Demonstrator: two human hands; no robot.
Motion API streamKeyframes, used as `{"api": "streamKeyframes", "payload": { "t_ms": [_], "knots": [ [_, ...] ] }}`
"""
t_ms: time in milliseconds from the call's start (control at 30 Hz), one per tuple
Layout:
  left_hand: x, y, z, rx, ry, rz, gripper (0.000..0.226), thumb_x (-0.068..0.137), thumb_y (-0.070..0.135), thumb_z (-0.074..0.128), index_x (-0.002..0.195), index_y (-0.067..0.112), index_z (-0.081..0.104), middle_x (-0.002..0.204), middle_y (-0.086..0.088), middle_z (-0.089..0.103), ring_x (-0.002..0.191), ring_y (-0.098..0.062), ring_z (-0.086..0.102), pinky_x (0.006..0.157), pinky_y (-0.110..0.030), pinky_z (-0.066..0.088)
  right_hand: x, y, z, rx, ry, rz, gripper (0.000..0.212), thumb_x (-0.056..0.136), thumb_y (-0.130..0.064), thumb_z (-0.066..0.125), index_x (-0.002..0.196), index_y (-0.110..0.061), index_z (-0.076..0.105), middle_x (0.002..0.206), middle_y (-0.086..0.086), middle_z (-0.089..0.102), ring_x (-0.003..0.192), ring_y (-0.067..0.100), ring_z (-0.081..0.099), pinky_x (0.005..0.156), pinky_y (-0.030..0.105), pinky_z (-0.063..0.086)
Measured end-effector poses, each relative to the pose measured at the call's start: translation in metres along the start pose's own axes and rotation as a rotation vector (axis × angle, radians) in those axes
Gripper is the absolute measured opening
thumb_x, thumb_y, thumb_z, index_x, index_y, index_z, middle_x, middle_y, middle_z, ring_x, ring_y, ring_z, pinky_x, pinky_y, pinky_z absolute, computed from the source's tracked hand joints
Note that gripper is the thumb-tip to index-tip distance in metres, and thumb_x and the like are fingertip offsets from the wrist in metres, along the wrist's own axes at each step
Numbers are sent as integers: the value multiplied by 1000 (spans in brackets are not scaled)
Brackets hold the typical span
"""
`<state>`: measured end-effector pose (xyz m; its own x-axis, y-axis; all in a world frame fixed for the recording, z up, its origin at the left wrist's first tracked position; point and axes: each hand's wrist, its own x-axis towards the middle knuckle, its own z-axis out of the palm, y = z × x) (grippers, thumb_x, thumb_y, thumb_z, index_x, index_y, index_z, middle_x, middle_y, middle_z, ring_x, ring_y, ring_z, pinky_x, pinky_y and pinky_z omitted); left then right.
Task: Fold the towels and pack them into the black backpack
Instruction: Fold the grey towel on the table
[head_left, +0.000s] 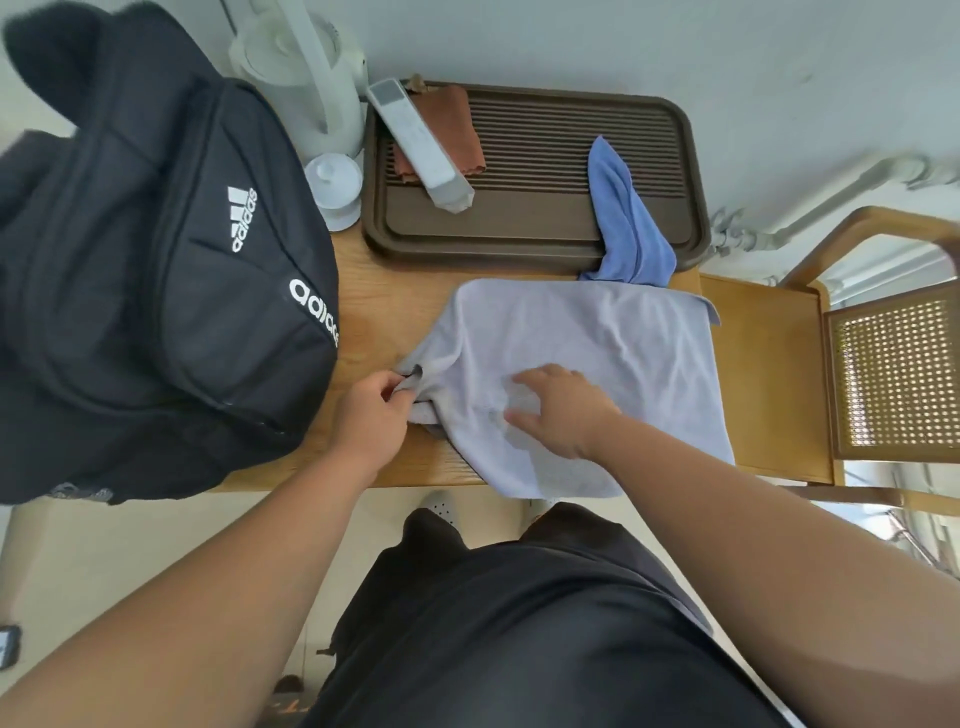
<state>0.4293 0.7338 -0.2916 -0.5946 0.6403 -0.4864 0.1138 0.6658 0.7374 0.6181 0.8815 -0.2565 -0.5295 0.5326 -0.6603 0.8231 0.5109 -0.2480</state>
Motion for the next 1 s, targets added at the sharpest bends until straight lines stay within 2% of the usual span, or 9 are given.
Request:
{"api": "streamKeyframes", "payload": {
  "t_ms": [100, 267, 400, 533, 600, 700, 767, 867, 1000],
  "knots": [
    [-13, 12, -4, -136, 6, 28, 18, 101, 26, 54, 85, 24, 64, 76, 9, 62, 72, -11, 55, 61, -30, 40, 2, -41, -13, 328, 117, -128, 54, 99, -53, 50, 149, -33, 42, 152, 1, 42, 137, 24, 42, 112, 42, 37],
    [-20, 25, -2, -276, -62, 133, 19, 103, 22, 48, 118, 19, 59, 110, 2, 68, 103, -13, 63, 86, -30, 51, 1, -85, -34, 642, 168, -153, 41, 101, -47, 50, 138, -30, 57, 137, -7, 57, 123, 14, 54, 103, 34, 43],
    [-25, 41, 4, -210, -18, 279, 27, 102, 11, 44, 123, 26, 50, 113, 8, 61, 103, -6, 57, 87, -22, 47, 5, -82, -42, 746, 239, -79, 36, 100, -49, 51, 126, -29, 64, 115, -13, 64, 109, 12, 60, 92, 33, 49],
    [-26, 54, 18, -62, -77, 461, 61, 94, -6, 42, 146, 25, 48, 145, 8, 51, 133, -4, 44, 110, -19, 35, 8, -71, -49, 885, 287, -1, 43, 92, -57, 58, 124, -30, 62, 104, -7, 69, 97, 17, 68, 88, 41, 58],
    [-23, 54, 26, 54, -66, 564, 52, 91, -10, 46, 133, 16, 61, 135, 1, 59, 124, -11, 51, 106, -24, 42, 9, -64, -54, 919, 219, 76, 35, 93, -51, 61, 113, -23, 66, 97, -1, 71, 91, 21, 71, 81, 38, 61],
    [-24, 55, 34, 119, -72, 496, 22, 90, -4, 56, 96, 16, 62, 103, 3, 62, 85, -12, 55, 75, -24, 45, 18, -47, -51, 827, 99, 131, 22, 96, -34, 60, 112, -22, 68, 102, 4, 71, 92, 22, 70, 75, 34, 60],
    [-22, 48, 40, 124, -87, 427, 14, 87, 0, 61, 89, 13, 57, 88, 4, 56, 71, -11, 49, 65, -31, 43, 28, -37, -42, 689, 98, 82, 27, 96, -31, 59, 122, -28, 66, 114, 4, 67, 100, 22, 66, 76, 29, 54],
    [-24, 33, 47, 119, -110, 334, 19, 81, 5, 69, 87, 15, 54, 85, -3, 57, 78, -23, 55, 71, -43, 50, 43, -31, -35, 476, 79, -81, 29, 97, -33, 55, 123, -33, 67, 124, 2, 54, 102, 20, 63, 76, 26, 52],
    [-29, 13, 50, 194, -122, 238, 35, 77, 17, 79, 95, 26, 50, 96, 6, 57, 87, -15, 55, 72, -30, 47, 67, -32, -23, -44, -39, -204, 27, 95, -45, 49, 108, -37, 72, 122, 2, 53, 105, 23, 53, 90, 42, 52]
  ]
}}
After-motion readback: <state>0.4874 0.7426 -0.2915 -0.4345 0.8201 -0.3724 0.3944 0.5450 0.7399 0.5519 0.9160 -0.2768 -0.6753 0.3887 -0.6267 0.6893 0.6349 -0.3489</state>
